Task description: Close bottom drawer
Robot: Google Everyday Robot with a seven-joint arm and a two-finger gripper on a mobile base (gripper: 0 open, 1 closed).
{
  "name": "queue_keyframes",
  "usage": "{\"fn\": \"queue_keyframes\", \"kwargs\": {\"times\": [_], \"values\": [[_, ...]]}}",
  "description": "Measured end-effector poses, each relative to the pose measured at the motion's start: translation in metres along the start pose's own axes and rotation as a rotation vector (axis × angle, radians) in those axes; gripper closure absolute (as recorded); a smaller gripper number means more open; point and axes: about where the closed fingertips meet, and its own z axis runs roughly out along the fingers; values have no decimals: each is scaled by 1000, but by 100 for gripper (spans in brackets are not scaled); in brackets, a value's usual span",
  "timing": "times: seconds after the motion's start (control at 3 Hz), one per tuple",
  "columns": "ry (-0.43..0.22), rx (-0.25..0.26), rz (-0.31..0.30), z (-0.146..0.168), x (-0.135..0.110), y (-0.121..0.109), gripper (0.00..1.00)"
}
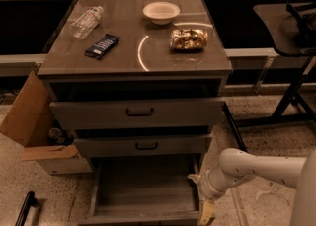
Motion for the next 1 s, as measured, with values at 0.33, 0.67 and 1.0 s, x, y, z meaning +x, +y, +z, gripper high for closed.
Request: {"fn": "queue_keyframes", "kwargs": {"times": [0.33,0.67,1.0], "values": [[-29,-27,23,42,35,-2,20],[-34,-47,46,76,58,-3,43],[-28,-52,66,101,71,-7,67]]}}
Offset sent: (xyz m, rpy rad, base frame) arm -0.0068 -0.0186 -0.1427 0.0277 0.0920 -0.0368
